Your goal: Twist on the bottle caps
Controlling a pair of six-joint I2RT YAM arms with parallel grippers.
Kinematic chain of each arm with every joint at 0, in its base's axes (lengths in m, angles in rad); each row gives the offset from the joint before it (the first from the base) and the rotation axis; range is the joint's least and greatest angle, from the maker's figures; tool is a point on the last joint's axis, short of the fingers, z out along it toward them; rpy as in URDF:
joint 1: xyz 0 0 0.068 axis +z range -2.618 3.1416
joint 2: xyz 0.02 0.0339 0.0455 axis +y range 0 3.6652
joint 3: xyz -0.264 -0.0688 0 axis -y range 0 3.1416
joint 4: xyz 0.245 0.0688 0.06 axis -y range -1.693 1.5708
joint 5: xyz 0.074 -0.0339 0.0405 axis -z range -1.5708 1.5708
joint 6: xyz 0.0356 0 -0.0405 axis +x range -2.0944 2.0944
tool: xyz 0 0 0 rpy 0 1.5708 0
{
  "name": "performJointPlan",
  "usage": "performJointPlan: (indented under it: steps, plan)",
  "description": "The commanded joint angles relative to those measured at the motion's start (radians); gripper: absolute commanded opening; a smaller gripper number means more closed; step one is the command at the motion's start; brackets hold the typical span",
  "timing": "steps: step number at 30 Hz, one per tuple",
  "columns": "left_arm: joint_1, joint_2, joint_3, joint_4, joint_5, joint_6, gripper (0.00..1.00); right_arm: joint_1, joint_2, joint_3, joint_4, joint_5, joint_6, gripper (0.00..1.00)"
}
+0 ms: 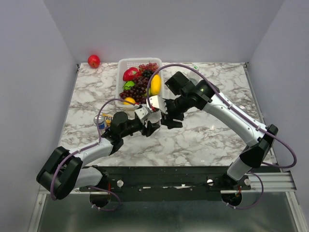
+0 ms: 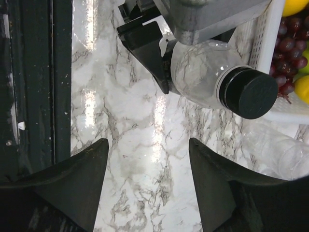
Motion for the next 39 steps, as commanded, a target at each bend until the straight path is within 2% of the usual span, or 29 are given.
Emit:
performJointPlan:
  steps: [1, 3, 8, 10, 13, 17, 32, 39]
  plan:
    - [0.002, -0.007, 0.006, -0.014, 0.091, 0.104, 0.00, -0.079, -0.074, 0.034, 0.041, -0.035, 0.047, 0.73]
    - [0.002, -0.012, 0.003, -0.034, 0.170, 0.138, 0.00, -0.139, -0.094, 0.028, 0.119, -0.076, 0.004, 0.76]
    - [-0.009, -0.004, 0.037, -0.114, 0.278, 0.197, 0.00, -0.146, -0.123, -0.022, 0.184, -0.217, -0.187, 0.83]
    - [-0.012, 0.000, 0.051, -0.128, 0.294, 0.204, 0.00, -0.145, -0.122, -0.032, 0.146, -0.311, -0.258, 0.84]
    - [-0.013, 0.005, 0.064, -0.143, 0.298, 0.219, 0.00, -0.134, -0.111, -0.029, 0.076, -0.362, -0.364, 0.85]
    - [-0.013, 0.008, 0.072, -0.159, 0.306, 0.240, 0.00, -0.107, -0.094, -0.027, -0.023, -0.355, -0.510, 0.86]
    - [-0.019, 0.023, 0.120, -0.185, 0.332, 0.270, 0.00, -0.056, -0.066, -0.072, 0.020, -0.315, -0.542, 0.85]
    - [-0.019, 0.022, 0.112, -0.140, 0.298, 0.212, 0.00, -0.051, -0.062, -0.090, -0.001, -0.274, -0.547, 0.84]
